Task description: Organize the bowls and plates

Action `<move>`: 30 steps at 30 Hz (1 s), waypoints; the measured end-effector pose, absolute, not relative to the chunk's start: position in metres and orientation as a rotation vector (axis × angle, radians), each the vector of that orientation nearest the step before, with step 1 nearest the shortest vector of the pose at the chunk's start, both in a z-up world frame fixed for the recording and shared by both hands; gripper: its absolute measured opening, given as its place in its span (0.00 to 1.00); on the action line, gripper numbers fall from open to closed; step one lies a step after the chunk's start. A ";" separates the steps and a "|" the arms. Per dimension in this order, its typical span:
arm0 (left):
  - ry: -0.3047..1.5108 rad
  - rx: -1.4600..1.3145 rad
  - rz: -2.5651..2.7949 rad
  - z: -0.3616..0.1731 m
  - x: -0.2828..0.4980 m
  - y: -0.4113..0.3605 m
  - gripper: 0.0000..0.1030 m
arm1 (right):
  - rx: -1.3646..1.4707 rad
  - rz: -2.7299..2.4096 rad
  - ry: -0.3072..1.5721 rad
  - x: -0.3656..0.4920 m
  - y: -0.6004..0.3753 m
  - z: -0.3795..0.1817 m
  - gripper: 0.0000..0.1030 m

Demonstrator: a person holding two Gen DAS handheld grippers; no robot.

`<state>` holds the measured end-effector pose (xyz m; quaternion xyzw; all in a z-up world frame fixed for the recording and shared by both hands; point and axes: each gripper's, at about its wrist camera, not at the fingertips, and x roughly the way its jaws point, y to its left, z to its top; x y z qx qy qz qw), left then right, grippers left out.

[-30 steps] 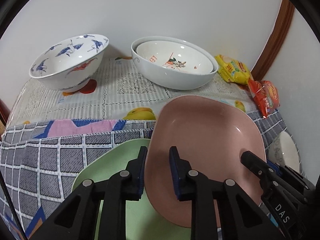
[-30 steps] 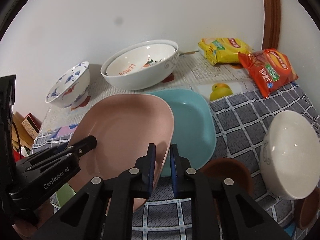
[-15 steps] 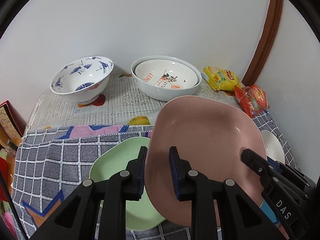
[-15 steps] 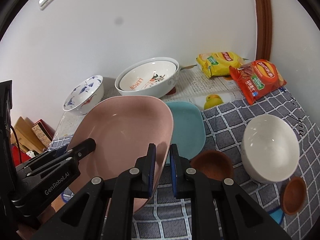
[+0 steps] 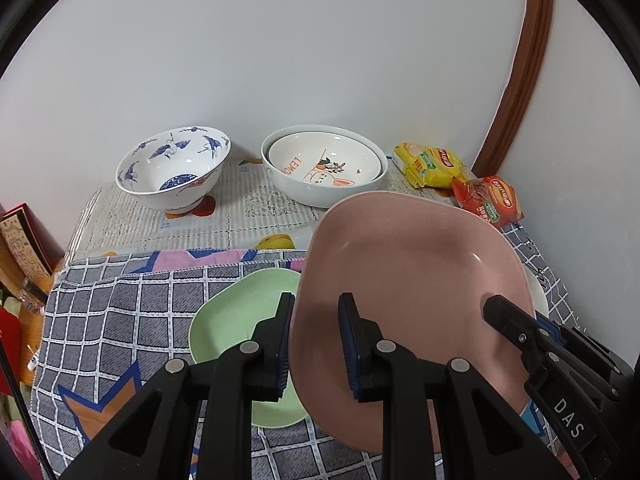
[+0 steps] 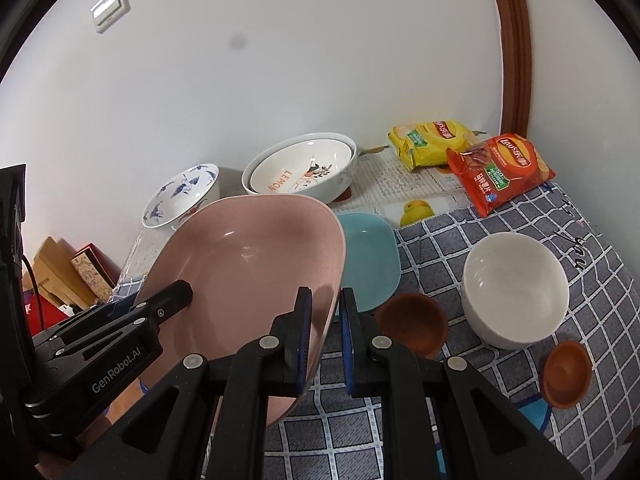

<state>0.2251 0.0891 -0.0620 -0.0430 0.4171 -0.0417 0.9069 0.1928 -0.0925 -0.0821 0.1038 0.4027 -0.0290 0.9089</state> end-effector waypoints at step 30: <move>0.798 -0.131 -0.040 -0.030 0.182 0.136 0.21 | 0.171 -0.008 0.780 0.172 -0.038 -0.049 0.13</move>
